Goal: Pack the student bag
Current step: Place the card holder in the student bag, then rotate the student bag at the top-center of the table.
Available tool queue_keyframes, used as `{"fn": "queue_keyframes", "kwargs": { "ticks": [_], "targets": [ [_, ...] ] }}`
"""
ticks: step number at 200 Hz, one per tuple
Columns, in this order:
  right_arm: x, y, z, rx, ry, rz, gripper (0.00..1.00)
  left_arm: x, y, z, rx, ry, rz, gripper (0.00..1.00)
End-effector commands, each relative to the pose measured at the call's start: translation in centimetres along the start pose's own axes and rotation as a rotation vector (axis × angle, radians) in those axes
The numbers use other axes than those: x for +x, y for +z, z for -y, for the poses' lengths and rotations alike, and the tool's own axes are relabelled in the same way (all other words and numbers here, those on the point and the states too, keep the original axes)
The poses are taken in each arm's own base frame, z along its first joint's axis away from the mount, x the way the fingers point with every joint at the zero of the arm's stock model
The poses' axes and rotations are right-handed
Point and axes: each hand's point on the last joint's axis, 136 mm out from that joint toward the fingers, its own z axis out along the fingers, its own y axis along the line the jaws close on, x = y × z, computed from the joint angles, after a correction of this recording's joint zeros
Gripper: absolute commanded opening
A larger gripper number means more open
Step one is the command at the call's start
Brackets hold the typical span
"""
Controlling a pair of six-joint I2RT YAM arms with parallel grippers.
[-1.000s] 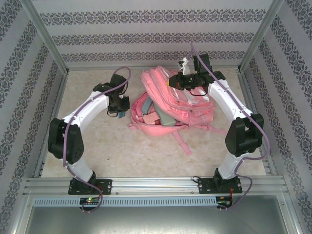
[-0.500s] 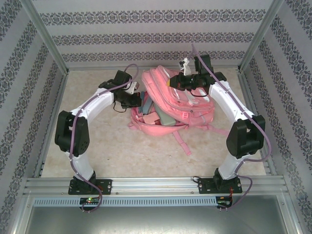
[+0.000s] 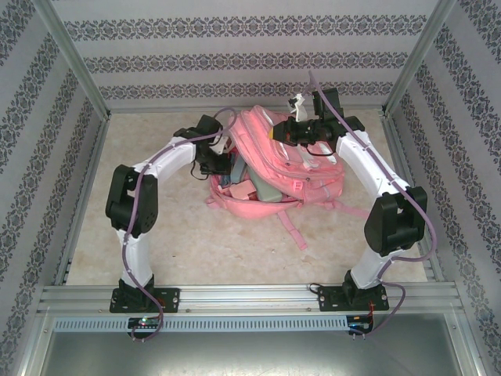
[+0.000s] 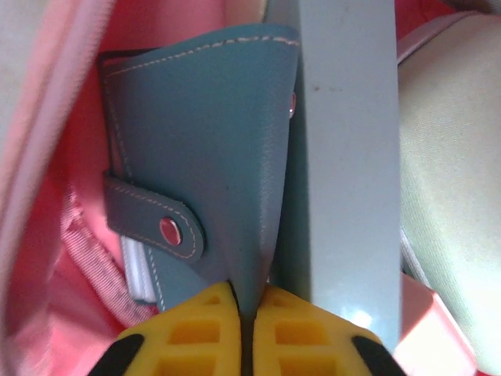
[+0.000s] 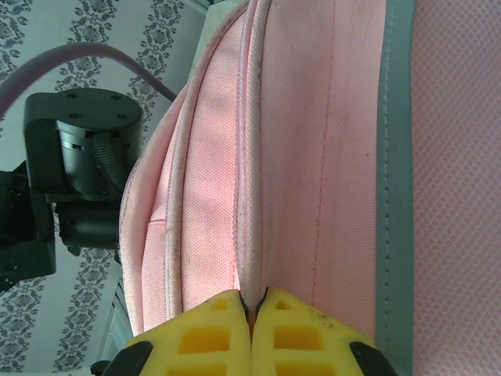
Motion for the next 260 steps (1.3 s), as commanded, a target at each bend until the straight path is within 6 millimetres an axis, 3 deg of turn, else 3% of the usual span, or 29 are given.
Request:
{"fn": "queue_keyframes", "kwargs": {
  "ticks": [1,11,33,86,100,118,149,184,198,211,229,260],
  "targets": [
    [-1.7,-1.8,-3.7,-0.097,-0.106,0.07,0.0,1.3,1.6,0.1,-0.058,0.044,-0.068,0.23],
    [-1.7,-1.9,-3.7,-0.096,-0.108,0.071,0.0,1.2,1.4,0.3,-0.056,0.041,-0.067,0.38],
    [-1.6,-1.8,-3.5,-0.089,-0.105,0.069,0.0,0.4,-0.6,0.7,-0.071,0.046,-0.019,0.56],
    [-1.8,-1.3,-3.2,-0.089,-0.098,0.063,0.0,-1.3,-6.7,1.4,-0.022,0.006,0.102,0.68],
    [-1.9,-1.2,-3.3,-0.09,-0.1,0.062,0.0,-1.4,-7.5,0.5,-0.017,-0.022,0.13,0.66],
    [-1.9,-1.1,-3.4,-0.088,-0.103,0.06,0.0,-1.3,-7.3,-2.1,-0.083,-0.069,0.129,0.59],
    [-1.9,-0.9,-3.5,-0.089,-0.104,0.056,0.0,-0.1,-4.1,-5.2,-0.181,-0.091,0.003,0.51],
    [-1.8,-0.6,-3.4,-0.086,-0.104,0.05,0.0,0.8,-0.7,-6.5,-0.194,-0.085,-0.086,0.47],
    [-1.7,-0.5,-3.2,-0.078,-0.102,0.044,0.0,0.7,0.0,-6.9,-0.205,-0.087,-0.101,0.37],
    [-1.5,-0.3,-3.0,-0.058,-0.113,0.038,0.0,0.3,-0.2,-7.1,-0.219,-0.094,-0.084,0.18],
    [-1.0,0.4,-2.4,-0.01,-0.142,0.023,0.0,-0.5,-1.3,-7.0,-0.235,-0.106,-0.028,0.0],
    [-0.6,1.9,-2.0,0.059,-0.207,0.001,0.0,-1.1,-4.6,-7.0,-0.269,-0.149,0.066,0.0]
  ]
}}
